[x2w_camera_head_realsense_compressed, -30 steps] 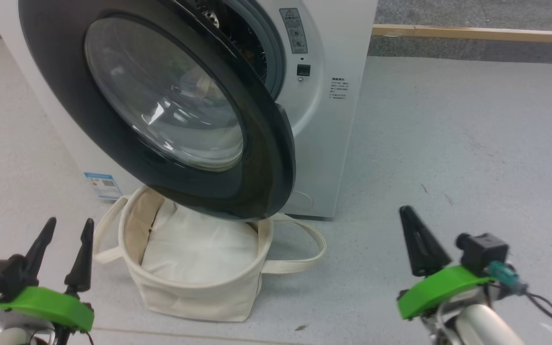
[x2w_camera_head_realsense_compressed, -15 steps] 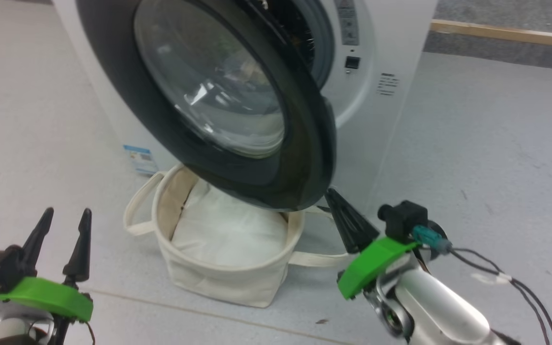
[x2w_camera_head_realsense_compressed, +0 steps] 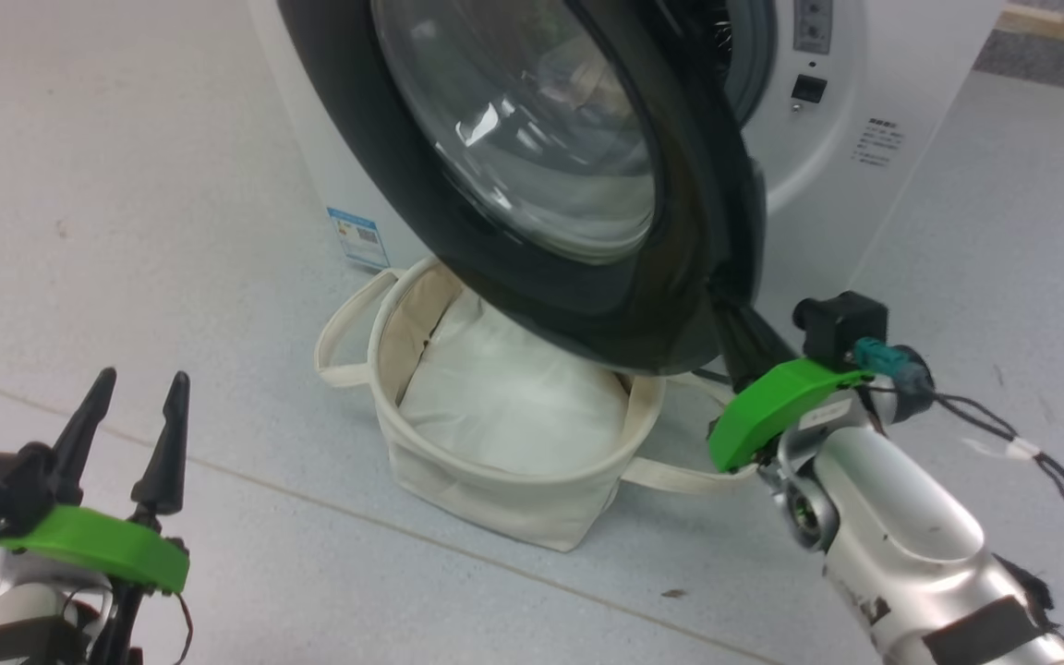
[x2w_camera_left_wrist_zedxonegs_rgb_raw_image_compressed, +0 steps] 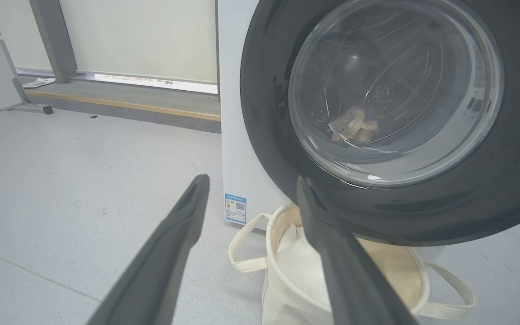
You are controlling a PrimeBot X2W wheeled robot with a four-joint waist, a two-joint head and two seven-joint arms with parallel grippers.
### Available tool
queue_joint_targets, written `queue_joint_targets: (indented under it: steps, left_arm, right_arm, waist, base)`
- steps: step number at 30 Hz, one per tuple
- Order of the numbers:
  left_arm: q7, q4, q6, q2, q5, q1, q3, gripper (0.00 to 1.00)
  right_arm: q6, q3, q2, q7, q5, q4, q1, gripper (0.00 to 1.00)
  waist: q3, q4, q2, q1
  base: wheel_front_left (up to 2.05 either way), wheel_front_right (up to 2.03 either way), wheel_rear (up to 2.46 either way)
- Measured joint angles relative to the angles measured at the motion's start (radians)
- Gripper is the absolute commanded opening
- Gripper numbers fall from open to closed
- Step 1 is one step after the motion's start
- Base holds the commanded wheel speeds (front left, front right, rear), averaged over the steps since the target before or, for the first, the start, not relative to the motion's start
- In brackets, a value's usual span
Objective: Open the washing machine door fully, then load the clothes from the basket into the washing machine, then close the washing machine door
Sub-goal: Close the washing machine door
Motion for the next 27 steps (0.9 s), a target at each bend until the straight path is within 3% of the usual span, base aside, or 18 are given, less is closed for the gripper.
queue_joint_targets:
  steps: [8, 14, 27]
  left_arm:
    - [0.0, -0.018, 0.0, 0.005, -0.003, -0.022, -0.021, 1.0]
    - [0.0, -0.039, 0.0, 0.013, 0.012, -0.067, -0.026, 1.0]
    - [0.0, -0.071, 0.0, -0.006, 0.007, -0.122, -0.031, 1.0]
  right_arm:
    - [0.0, -0.165, -0.017, 0.0, -0.067, 0.021, -0.046, 0.0]
    - [0.0, -0.255, -0.072, 0.0, -0.105, 0.026, -0.132, 0.0]
    - [0.0, -0.317, -0.13, 0.0, -0.152, 0.028, -0.306, 0.0]
  waist:
    - [0.069, 0.017, 0.0, 0.0]
    - [0.141, 0.024, 0.0, 0.0001]
    - [0.264, 0.055, 0.0, 0.0]
  base:
    - [0.0, 0.0, 0.0]
    - [0.0, 0.0, 0.0]
    - [0.0, 0.0, 0.0]
